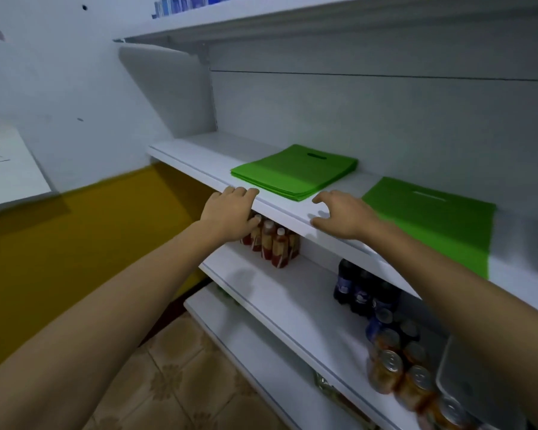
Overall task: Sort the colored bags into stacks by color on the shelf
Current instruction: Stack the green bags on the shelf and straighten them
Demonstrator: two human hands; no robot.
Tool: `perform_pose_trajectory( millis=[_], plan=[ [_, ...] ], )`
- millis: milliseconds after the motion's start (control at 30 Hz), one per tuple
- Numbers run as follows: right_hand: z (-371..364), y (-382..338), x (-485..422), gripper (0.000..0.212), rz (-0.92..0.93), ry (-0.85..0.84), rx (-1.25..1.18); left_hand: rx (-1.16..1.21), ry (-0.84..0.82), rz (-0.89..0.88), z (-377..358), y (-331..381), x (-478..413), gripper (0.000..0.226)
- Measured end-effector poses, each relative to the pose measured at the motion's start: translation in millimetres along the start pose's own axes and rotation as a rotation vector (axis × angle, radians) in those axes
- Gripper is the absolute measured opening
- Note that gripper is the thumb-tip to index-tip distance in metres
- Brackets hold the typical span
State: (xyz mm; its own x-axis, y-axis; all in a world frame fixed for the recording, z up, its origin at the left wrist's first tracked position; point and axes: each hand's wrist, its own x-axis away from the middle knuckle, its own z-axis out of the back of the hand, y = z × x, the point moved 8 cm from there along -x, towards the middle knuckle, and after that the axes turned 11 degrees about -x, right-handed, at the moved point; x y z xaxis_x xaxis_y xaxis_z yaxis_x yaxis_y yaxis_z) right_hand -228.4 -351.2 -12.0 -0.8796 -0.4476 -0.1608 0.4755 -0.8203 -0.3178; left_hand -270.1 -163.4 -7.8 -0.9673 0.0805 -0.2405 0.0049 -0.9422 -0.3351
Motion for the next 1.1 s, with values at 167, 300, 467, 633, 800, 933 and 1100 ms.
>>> perform_pose_trajectory(
  millis=[167,300,467,633,800,933,1100],
  plan=[
    [-22,3,-28,0.045,-0.102,0.082,-0.125,0.142,0.001,-0.040,-42,-25,-31,0.059],
    [-25,28,-52,0.031,-0.202,0.141,-0.243,0.313,0.066,-0.033,-61,-35,-65,0.054],
    [-22,60,-78,0.021,-0.278,0.192,-0.368,0.406,0.134,-0.081,-69,-32,-112,0.046],
    [-15,92,-108,0.023,-0.348,0.208,-0.374,0.443,0.148,-0.070,-62,-31,-171,0.047],
    [-16,104,-140,0.033,-0.408,0.201,-0.328,0.444,0.089,-0.050,-76,-42,-217,0.052],
    [-31,103,-153,0.046,-0.467,0.189,-0.320,0.451,-0.041,-0.106,-109,-39,-239,0.056],
    [-31,117,-154,0.055,-0.663,0.317,-0.306,0.535,0.019,-0.145,-114,-45,-265,0.053]
  ],
)
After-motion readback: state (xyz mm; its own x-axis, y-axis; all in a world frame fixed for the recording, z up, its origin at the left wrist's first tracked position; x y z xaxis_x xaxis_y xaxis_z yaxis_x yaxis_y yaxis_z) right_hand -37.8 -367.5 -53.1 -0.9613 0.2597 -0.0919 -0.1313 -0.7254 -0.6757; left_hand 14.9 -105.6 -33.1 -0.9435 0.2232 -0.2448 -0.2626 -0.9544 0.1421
